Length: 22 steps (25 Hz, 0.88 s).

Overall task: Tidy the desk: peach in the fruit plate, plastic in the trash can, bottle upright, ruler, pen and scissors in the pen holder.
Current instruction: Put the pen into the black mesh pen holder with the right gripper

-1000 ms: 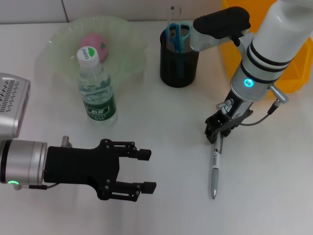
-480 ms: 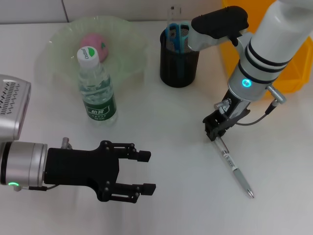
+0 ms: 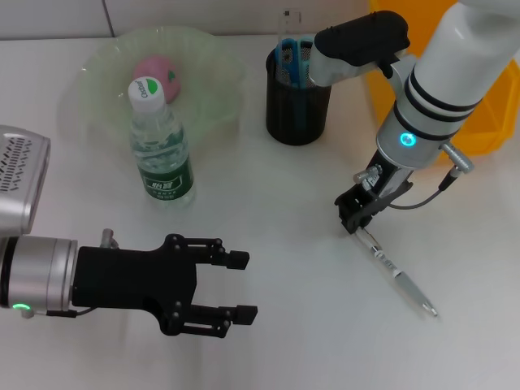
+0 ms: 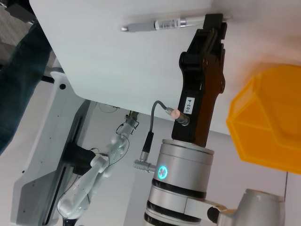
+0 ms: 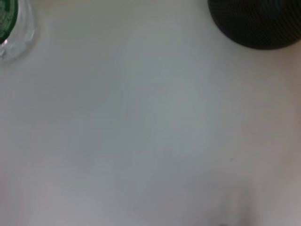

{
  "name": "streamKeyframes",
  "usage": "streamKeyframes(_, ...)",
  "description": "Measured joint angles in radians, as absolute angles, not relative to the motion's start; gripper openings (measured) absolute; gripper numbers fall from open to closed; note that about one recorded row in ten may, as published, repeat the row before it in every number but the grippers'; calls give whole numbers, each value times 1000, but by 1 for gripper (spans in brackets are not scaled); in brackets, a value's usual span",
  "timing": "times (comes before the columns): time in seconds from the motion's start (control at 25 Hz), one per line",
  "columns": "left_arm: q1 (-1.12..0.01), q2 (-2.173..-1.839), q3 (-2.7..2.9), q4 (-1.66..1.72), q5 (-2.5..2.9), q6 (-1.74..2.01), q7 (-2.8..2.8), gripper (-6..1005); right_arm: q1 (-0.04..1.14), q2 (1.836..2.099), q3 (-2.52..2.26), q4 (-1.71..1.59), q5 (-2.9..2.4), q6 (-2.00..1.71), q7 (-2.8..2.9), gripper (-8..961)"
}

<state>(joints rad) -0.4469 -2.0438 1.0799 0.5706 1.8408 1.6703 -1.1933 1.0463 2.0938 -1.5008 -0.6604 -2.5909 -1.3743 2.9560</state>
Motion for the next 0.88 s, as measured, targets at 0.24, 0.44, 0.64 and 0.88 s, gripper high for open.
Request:
streamKeyframes(0.24, -444, -2042, 1079, 571, 1836, 1674, -1194, 735, 1000, 2093, -1518, -746, -2589, -1386, 2956, 154)
streamKeyframes(0.44, -443, -2041, 1077, 571, 1835, 1677, -1197, 735, 956, 2089, -1518, -801, -2589, -1390, 2952, 117)
streamKeyframes(0.64, -443, -2040, 1077, 571, 1835, 1678, -1200, 735, 943, 2089, -1519, -818, -2592, -1392, 2942, 117)
streamKeyframes(0.88, -440, -2040, 1069, 571, 1834, 1679, -1204, 734, 858, 2086, -1515, -946, -2591, -1393, 2923, 116)
